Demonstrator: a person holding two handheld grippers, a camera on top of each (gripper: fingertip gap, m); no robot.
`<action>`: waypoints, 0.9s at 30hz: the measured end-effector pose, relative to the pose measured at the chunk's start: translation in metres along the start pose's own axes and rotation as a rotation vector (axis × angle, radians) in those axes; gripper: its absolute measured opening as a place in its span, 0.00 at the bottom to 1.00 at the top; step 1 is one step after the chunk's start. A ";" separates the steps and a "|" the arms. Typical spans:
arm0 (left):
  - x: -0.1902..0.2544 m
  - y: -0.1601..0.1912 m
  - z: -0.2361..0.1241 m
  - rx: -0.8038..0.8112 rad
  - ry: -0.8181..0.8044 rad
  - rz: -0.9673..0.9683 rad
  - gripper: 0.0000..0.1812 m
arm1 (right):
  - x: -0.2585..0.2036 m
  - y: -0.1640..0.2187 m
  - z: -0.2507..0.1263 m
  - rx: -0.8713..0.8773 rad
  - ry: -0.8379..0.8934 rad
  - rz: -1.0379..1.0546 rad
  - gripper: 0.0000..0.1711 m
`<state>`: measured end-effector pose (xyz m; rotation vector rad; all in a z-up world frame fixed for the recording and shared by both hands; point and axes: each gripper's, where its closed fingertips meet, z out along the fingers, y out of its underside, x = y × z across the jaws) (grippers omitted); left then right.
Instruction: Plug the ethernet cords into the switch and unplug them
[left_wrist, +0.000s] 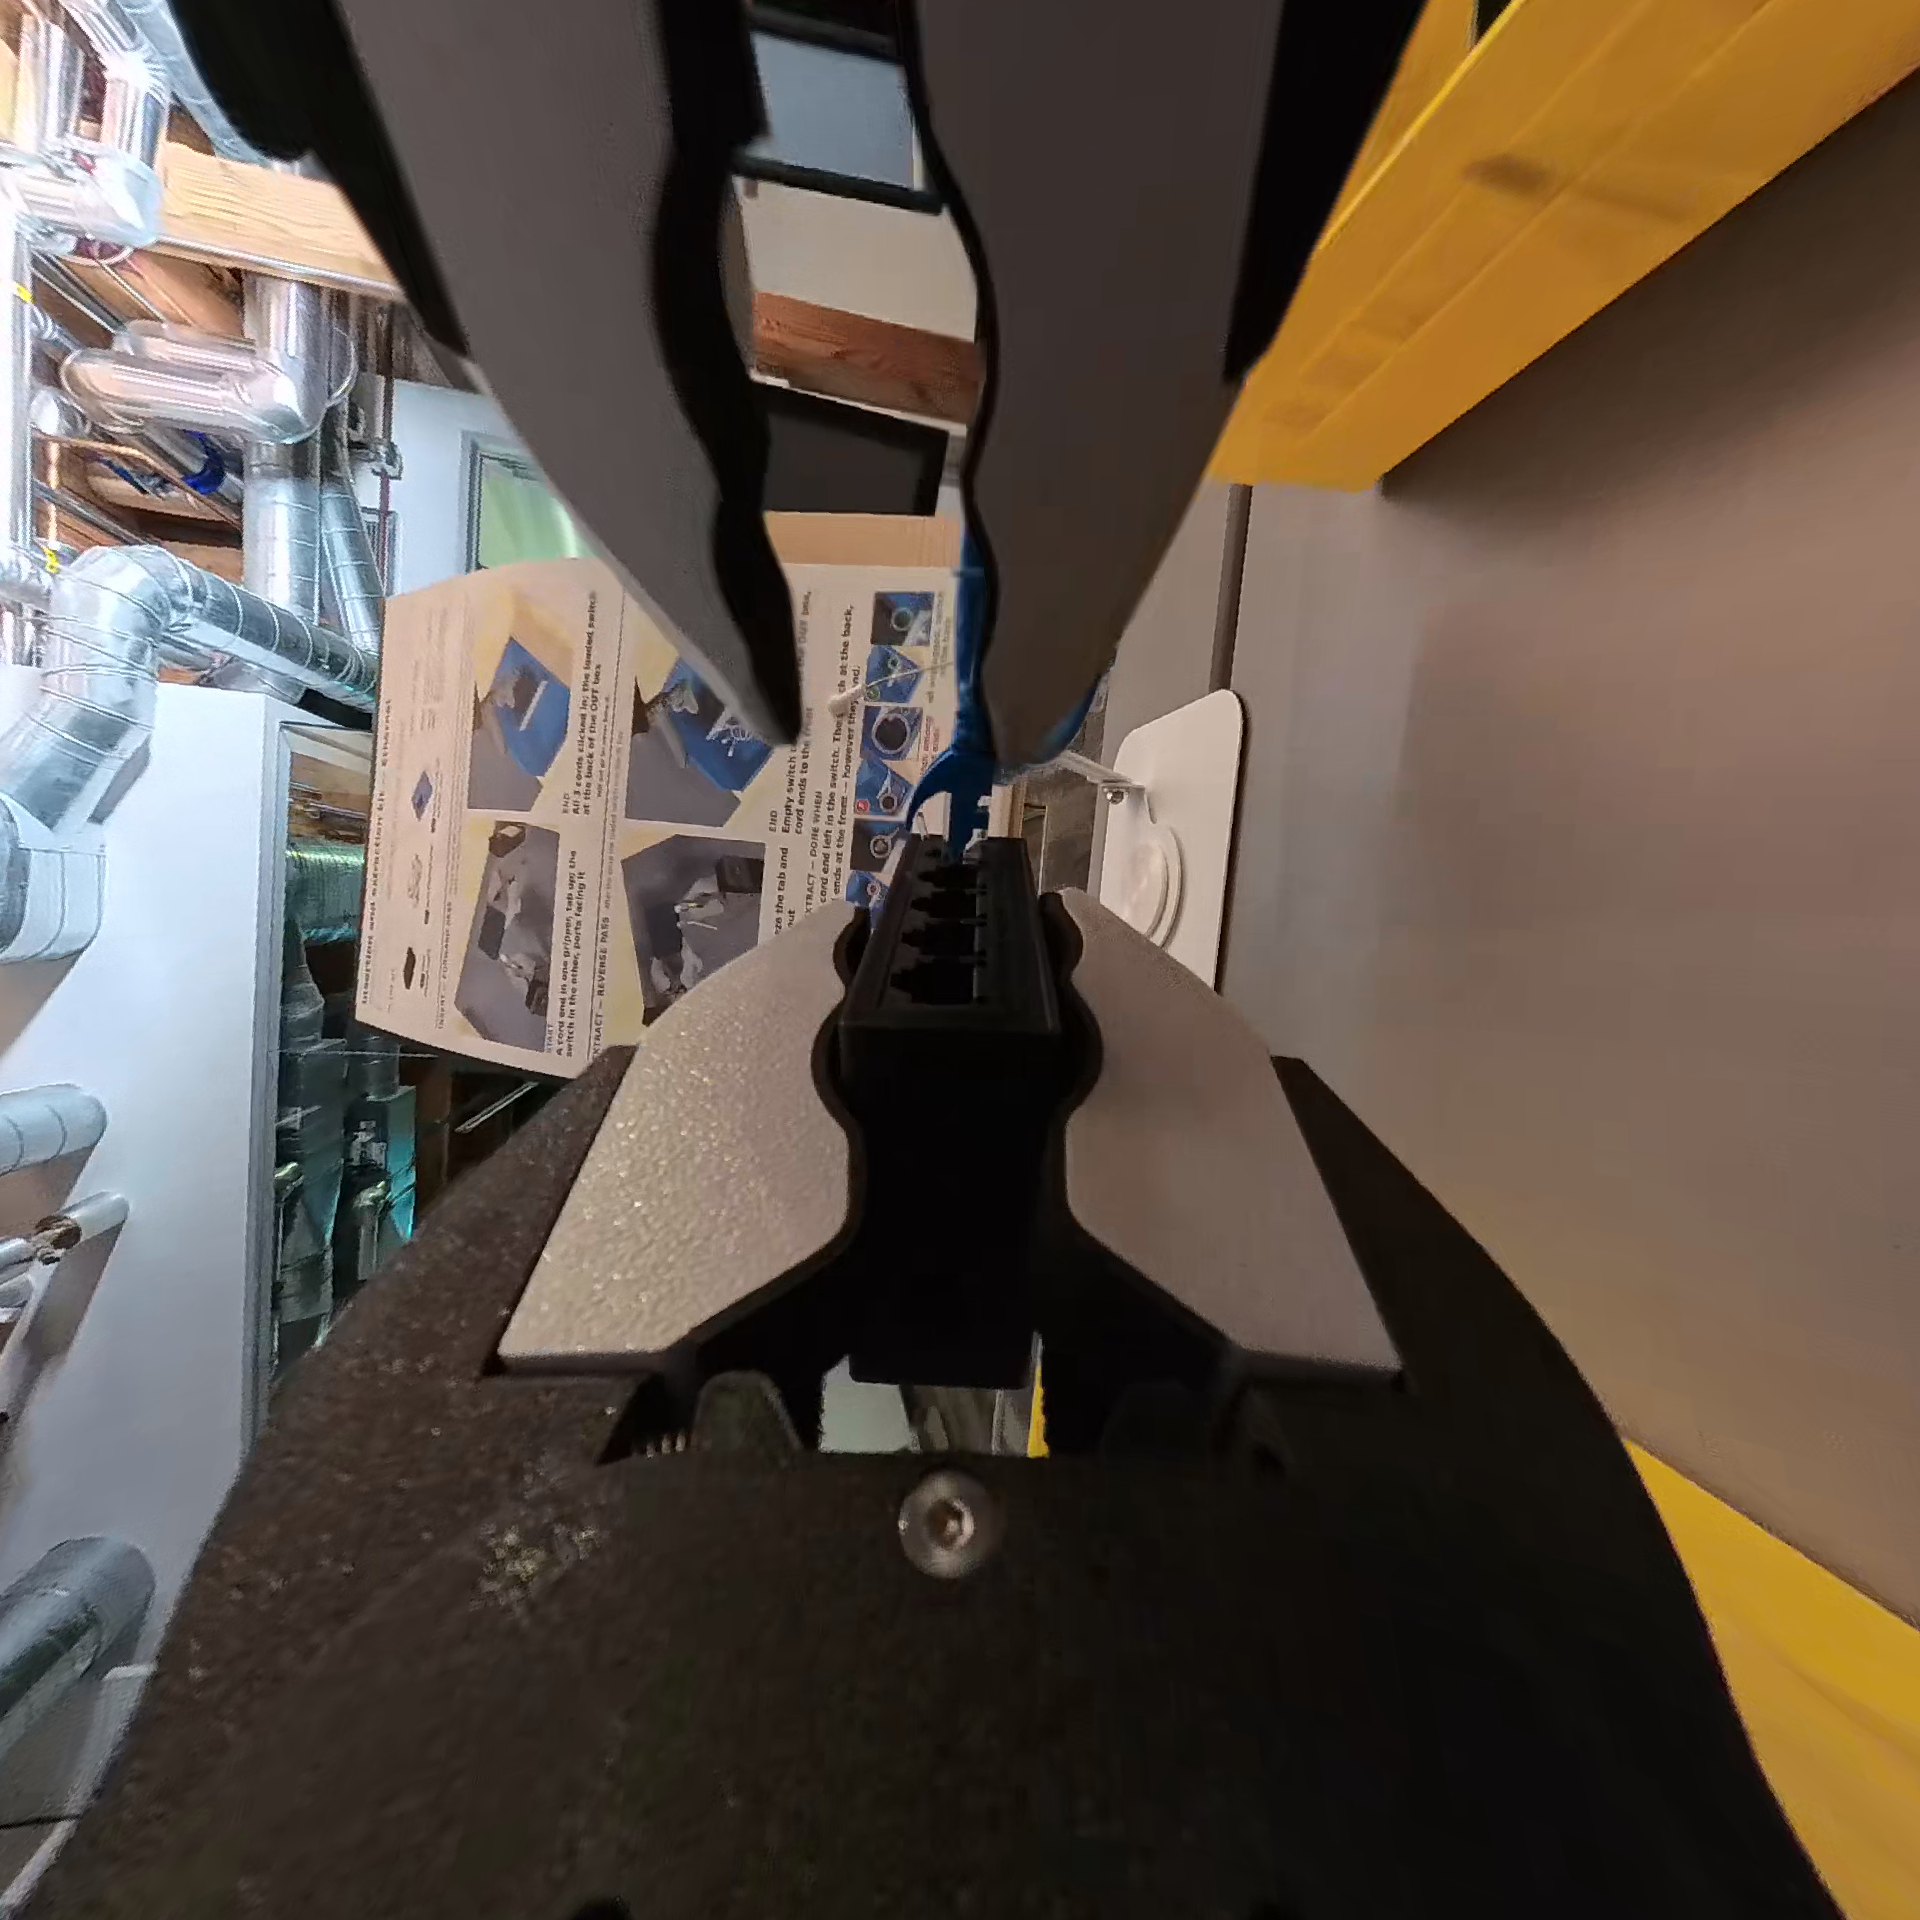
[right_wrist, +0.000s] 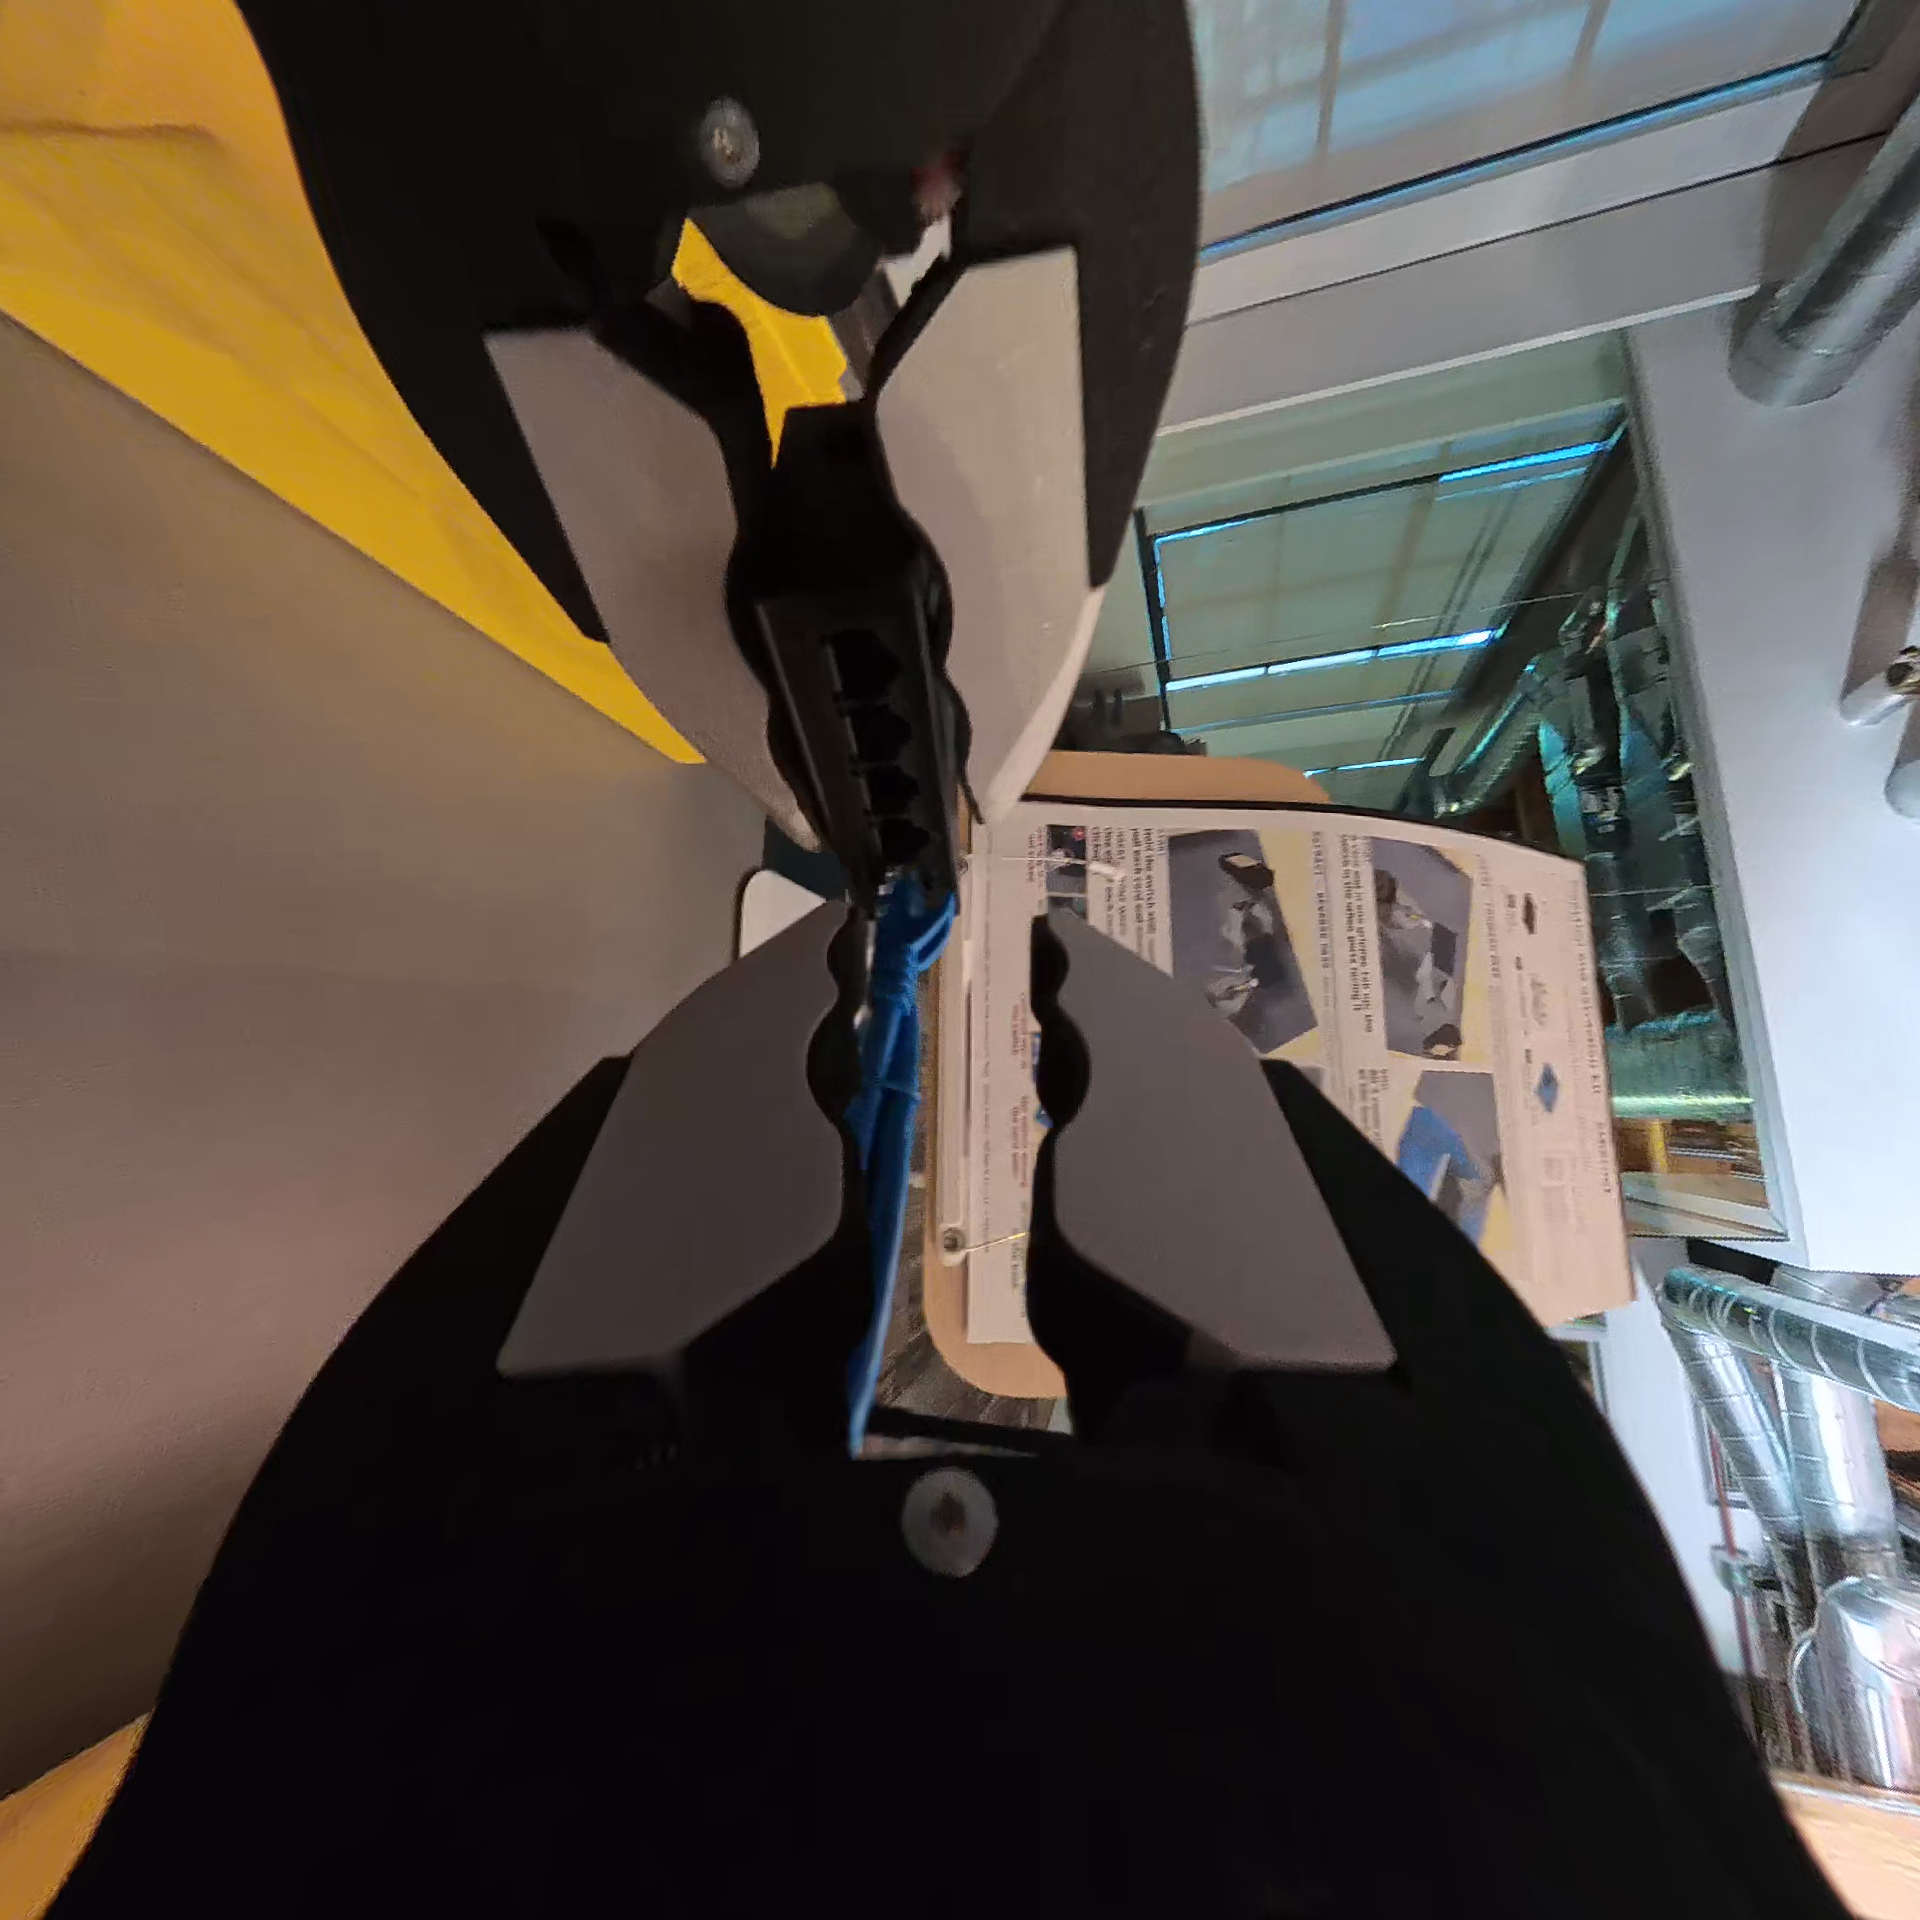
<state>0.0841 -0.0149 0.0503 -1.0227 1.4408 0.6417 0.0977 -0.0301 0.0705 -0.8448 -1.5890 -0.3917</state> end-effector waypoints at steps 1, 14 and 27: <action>0.000 -0.001 0.000 0.007 0.001 -0.009 0.17 | -0.004 0.003 0.003 -0.012 -0.015 0.005 0.18; -0.006 -0.022 -0.014 0.096 -0.034 0.011 0.17 | -0.004 0.002 0.002 0.018 0.018 -0.030 0.12; -0.009 -0.031 -0.022 0.156 -0.052 0.010 0.17 | 0.001 -0.009 -0.014 0.133 -0.008 0.072 0.11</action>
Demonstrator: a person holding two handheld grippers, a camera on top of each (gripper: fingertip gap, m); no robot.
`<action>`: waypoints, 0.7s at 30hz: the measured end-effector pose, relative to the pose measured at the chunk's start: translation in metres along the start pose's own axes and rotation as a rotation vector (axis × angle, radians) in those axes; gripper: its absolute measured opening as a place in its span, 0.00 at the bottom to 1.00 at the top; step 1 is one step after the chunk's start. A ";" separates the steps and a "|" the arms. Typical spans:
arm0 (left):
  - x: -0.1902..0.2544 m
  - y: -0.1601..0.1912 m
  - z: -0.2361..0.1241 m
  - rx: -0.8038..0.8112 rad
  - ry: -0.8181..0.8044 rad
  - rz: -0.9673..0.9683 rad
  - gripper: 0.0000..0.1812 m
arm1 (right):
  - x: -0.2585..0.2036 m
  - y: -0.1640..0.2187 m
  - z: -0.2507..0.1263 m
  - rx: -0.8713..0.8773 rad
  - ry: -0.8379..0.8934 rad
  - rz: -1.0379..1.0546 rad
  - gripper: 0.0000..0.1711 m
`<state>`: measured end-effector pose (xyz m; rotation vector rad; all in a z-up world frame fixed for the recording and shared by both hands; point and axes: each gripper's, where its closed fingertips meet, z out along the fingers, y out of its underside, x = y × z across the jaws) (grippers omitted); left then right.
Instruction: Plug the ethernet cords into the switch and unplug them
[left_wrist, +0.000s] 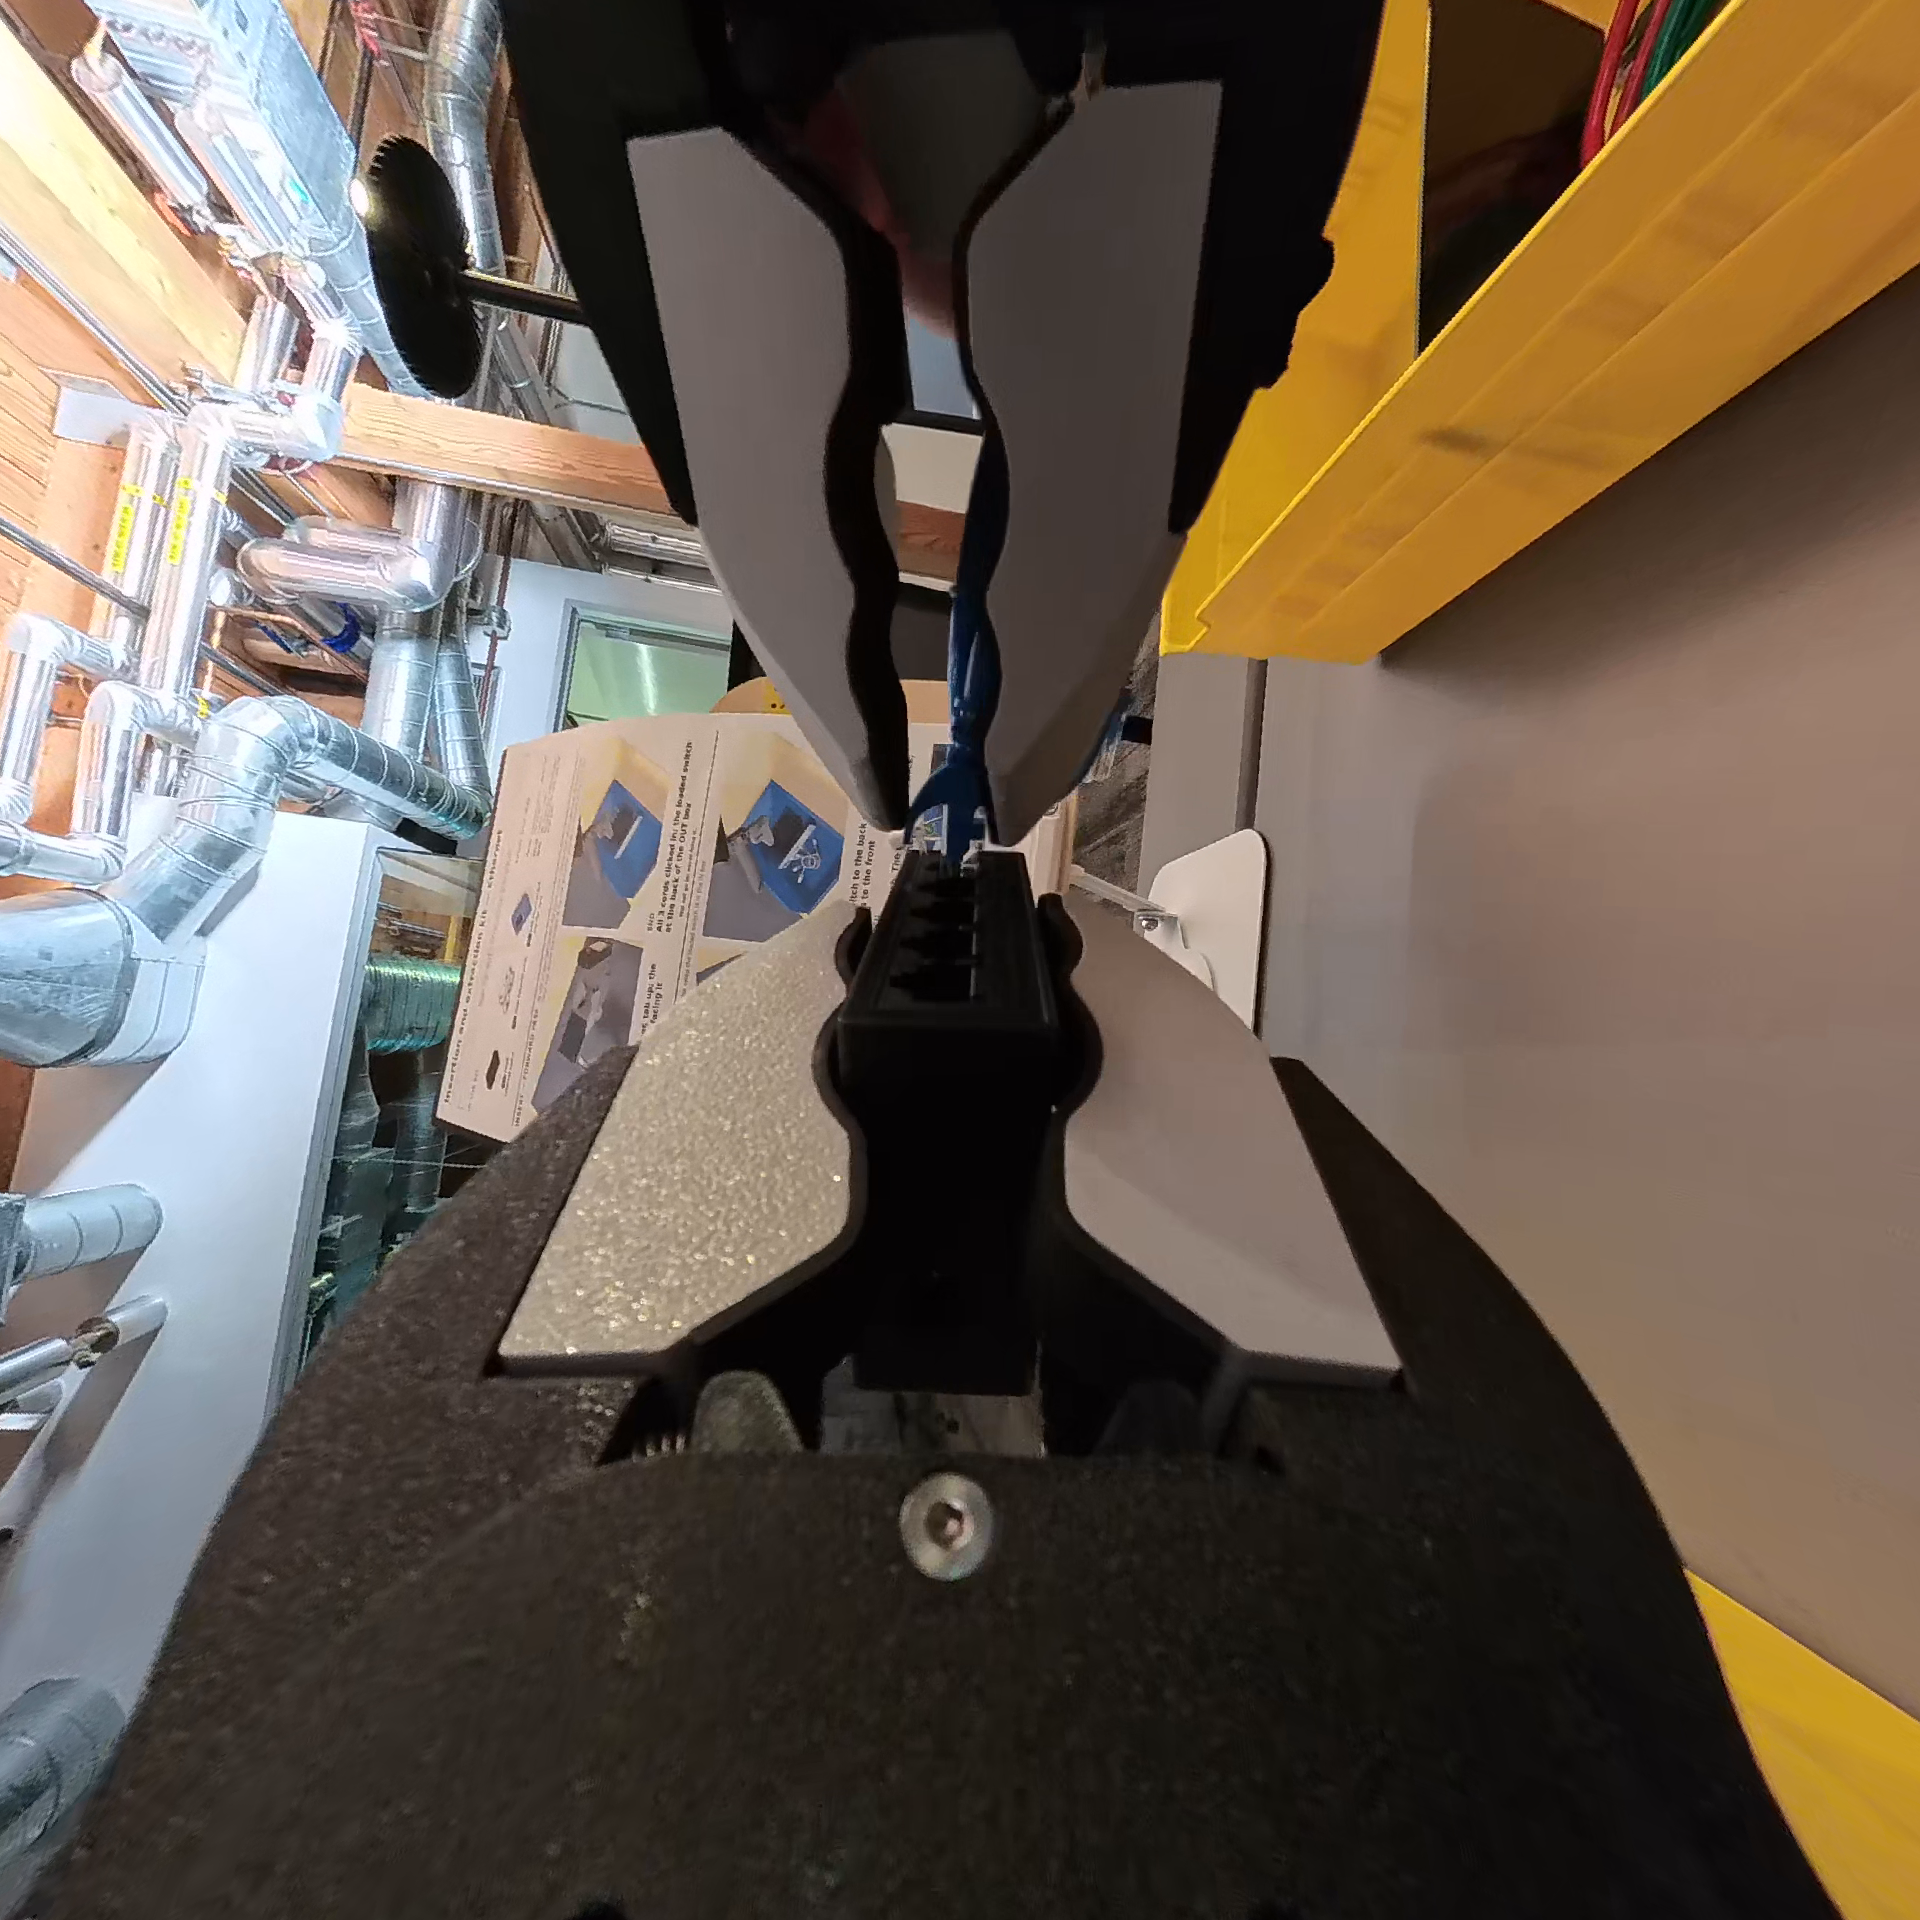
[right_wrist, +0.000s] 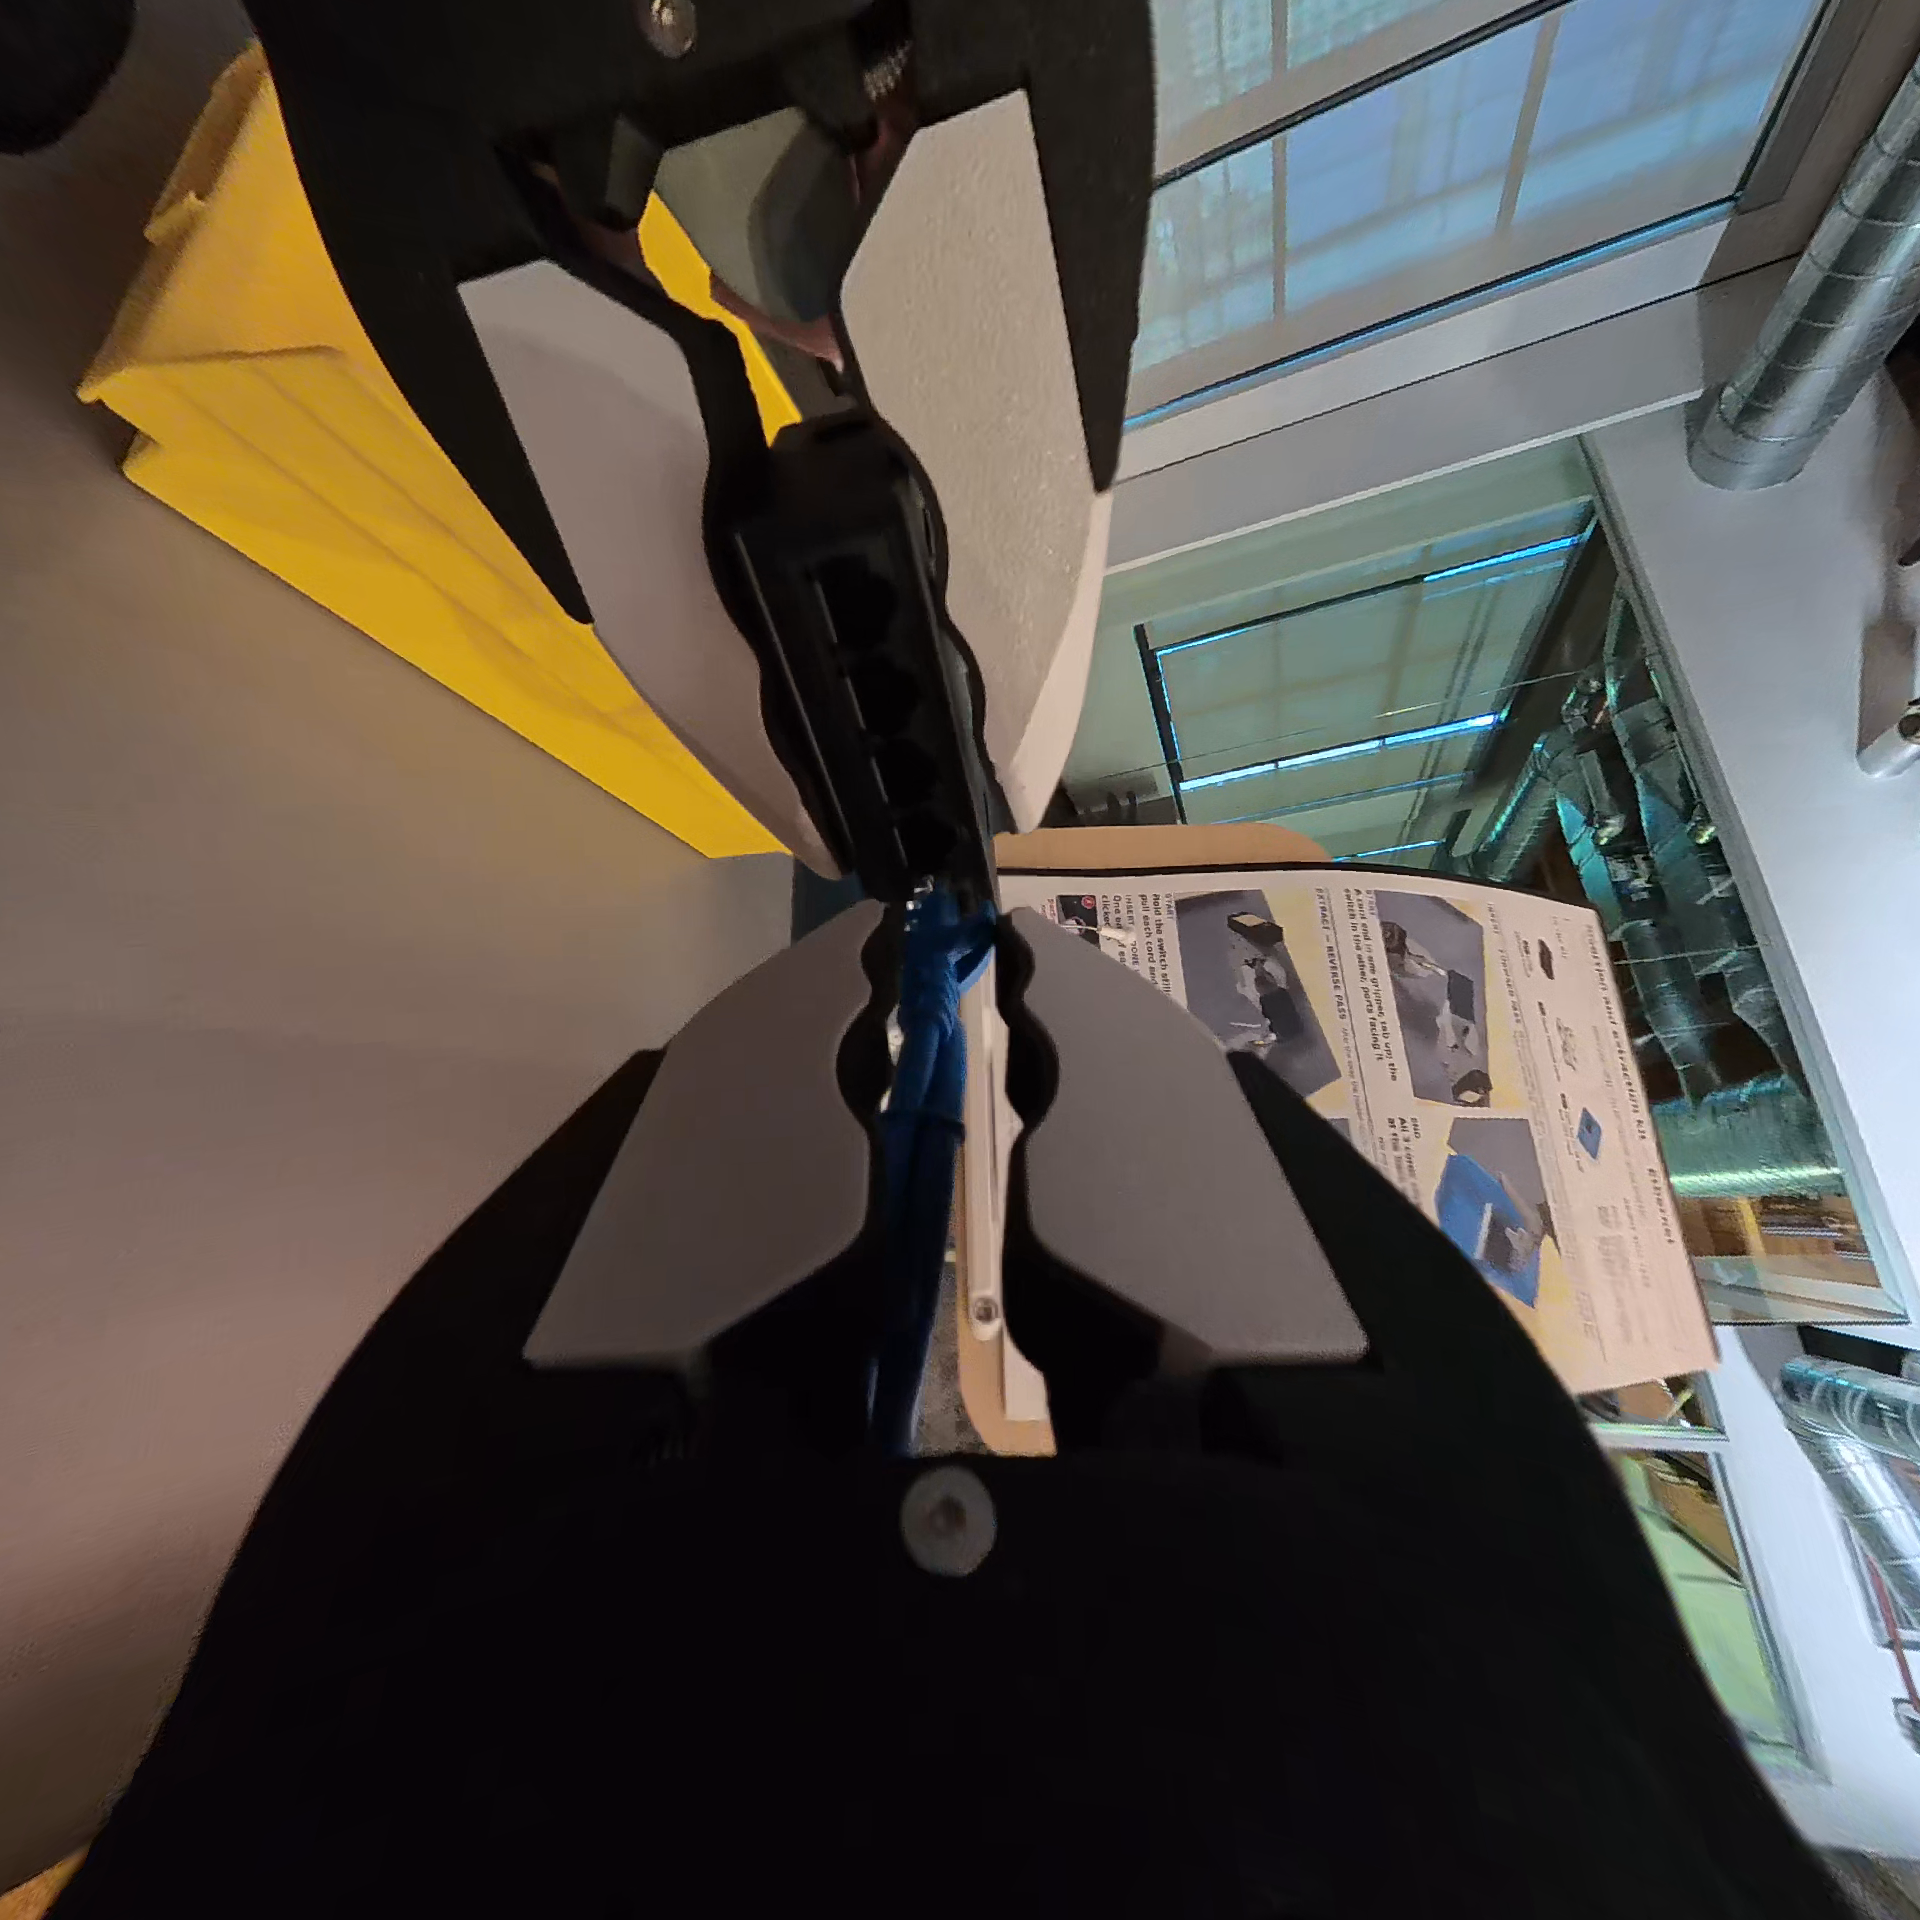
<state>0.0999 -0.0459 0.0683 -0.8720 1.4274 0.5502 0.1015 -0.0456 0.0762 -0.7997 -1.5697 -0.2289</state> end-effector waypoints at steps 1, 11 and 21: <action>0.000 -0.001 0.000 0.002 0.000 0.001 0.17 | 0.000 0.001 0.000 -0.008 0.004 -0.012 0.11; 0.004 -0.004 -0.001 0.003 0.006 0.040 0.17 | -0.005 0.003 -0.001 -0.050 0.008 -0.097 0.10; 0.011 -0.007 -0.001 0.030 0.038 0.055 0.17 | -0.013 0.004 -0.005 -0.079 -0.063 -0.001 0.10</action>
